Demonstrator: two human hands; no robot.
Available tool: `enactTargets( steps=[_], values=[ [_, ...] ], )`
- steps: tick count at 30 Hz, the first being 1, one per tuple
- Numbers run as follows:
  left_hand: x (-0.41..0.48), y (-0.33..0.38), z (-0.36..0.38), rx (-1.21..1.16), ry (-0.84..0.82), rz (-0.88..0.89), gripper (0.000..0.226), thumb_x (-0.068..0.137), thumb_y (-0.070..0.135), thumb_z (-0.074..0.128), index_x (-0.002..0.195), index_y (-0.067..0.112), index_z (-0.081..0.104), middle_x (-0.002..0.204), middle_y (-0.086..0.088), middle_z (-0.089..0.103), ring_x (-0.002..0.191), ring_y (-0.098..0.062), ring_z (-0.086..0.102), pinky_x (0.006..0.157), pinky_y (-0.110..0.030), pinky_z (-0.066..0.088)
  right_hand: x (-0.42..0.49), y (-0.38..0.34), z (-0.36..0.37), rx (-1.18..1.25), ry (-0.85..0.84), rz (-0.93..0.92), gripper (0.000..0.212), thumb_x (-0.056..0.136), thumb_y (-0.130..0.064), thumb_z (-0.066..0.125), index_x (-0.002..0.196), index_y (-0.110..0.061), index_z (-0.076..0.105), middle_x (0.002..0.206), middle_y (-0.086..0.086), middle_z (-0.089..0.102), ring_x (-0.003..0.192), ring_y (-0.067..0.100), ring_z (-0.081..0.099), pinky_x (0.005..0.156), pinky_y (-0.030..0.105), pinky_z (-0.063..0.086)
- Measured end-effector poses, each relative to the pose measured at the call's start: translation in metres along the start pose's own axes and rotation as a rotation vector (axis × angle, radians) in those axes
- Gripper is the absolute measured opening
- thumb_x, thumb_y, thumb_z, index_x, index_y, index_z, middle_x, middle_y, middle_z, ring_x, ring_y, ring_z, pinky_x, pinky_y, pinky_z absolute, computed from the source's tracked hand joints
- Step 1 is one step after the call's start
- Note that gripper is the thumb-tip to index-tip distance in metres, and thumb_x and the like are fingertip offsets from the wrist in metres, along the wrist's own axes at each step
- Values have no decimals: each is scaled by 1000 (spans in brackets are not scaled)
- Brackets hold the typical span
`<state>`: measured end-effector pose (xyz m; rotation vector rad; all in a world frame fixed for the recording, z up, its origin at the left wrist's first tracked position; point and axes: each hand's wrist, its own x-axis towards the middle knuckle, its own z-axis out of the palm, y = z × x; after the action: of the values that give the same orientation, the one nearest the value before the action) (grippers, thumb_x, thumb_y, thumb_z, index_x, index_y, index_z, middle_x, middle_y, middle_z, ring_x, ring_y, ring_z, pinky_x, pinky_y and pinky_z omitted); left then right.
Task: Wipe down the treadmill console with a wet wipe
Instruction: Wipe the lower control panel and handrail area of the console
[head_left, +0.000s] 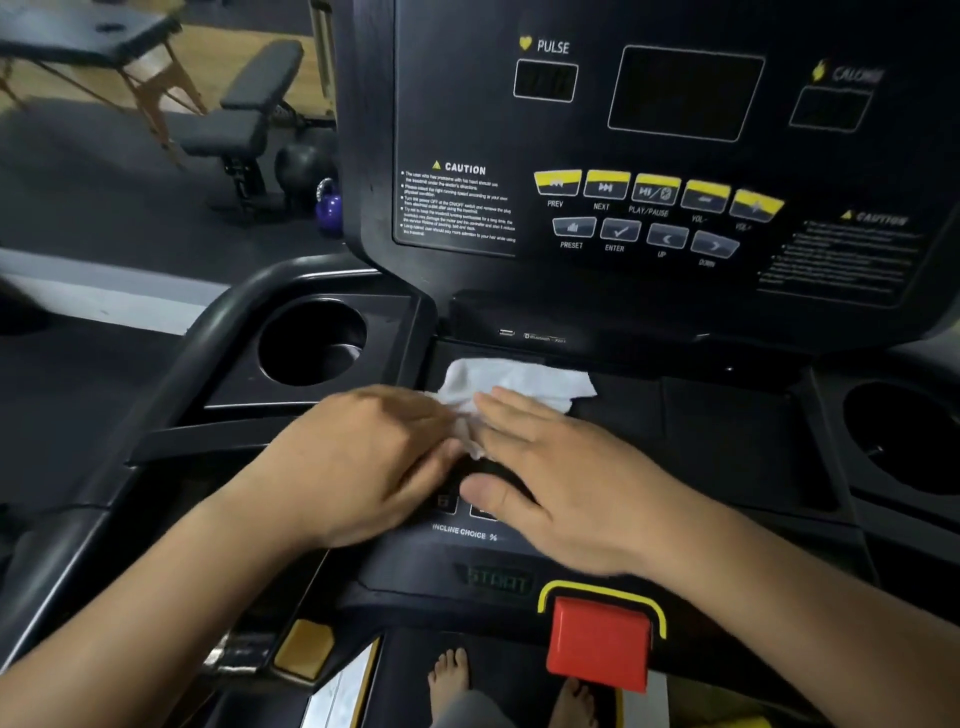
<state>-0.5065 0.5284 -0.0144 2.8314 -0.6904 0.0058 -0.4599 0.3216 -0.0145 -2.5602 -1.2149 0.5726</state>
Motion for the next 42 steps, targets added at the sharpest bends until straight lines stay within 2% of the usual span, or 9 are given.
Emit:
enactTargets(
  steps=[7, 11, 16, 18, 23, 26, 30, 34, 42],
  values=[
    [25, -8, 7, 181, -27, -46, 57, 95, 37, 31, 126, 0, 62, 129, -18, 65, 118, -33, 63, 104, -49, 47, 26, 2, -7, -113, 49, -40, 76, 84, -75, 8, 111, -30, 64, 153, -1, 40, 151, 18, 6, 121, 40, 12],
    [9, -13, 0, 385, 36, -84, 44, 89, 24, 39, 109, 2, 71, 124, -19, 67, 121, -35, 61, 105, -57, 43, 18, 0, 0, -93, 61, -70, 76, 86, -73, 11, 144, -36, 43, 163, -9, 15, 151, 18, -5, 122, 39, -1],
    [12, -2, 15, 161, -35, -24, 57, 93, 28, 34, 134, -5, 55, 139, -24, 55, 131, -37, 52, 109, -49, 44, 20, 2, 3, -132, 31, -2, 68, 92, -68, 19, 151, -35, 29, 165, -2, 1, 150, 17, -13, 119, 31, -3],
    [5, -2, 20, 105, -71, -56, 65, 100, 42, 24, 146, 1, 44, 151, -19, 44, 143, -30, 39, 120, -42, 29, 11, 3, 3, -113, -5, 13, 71, 90, -73, 19, 151, -38, 26, 165, -7, -4, 149, 13, -16, 119, 31, -3],
    [5, 20, 26, 98, -192, -95, 86, 93, 66, 2, 158, 12, 13, 165, -8, 11, 153, -17, 6, 125, -30, 3, -12, 14, -3, -169, -26, 29, 83, 81, -77, 3, 153, -40, 18, 163, -9, -5, 149, 10, -14, 122, 36, -4],
    [23, 4, 20, 130, -182, -140, 99, 85, 70, -13, 157, 9, 17, 164, -14, 15, 153, -23, 10, 124, -31, 3, 15, 15, -6, -155, 25, 27, 83, 84, -73, 6, 150, -31, 32, 165, 1, 3, 151, 14, -8, 122, 34, -4],
    [8, 1, 16, 158, -139, -80, 80, 96, 55, 8, 152, 4, 32, 158, -20, 31, 149, -30, 25, 124, -37, 12, 13, 11, 1, -139, 48, -19, 85, 84, -74, 10, 150, -27, 35, 165, 0, 6, 151, 15, -6, 123, 36, 6],
    [23, 40, 30, 81, -239, -55, 85, 91, 61, 0, 158, 10, 12, 165, -13, 13, 153, -26, 7, 125, -37, 6, -32, 31, 5, -113, 73, 34, 89, 82, -77, 0, 148, -29, 38, 164, -4, 14, 150, 9, 1, 122, 31, 10],
    [68, 55, 40, 80, -247, -4, 96, 79, 59, -14, 158, 11, 11, 165, -10, 15, 153, -19, 5, 123, -28, 0, -40, 53, -1, -211, 112, 158, 115, 73, -77, -23, 152, -13, 30, 162, 6, 21, 150, 14, 11, 120, 25, 0]
  ],
)
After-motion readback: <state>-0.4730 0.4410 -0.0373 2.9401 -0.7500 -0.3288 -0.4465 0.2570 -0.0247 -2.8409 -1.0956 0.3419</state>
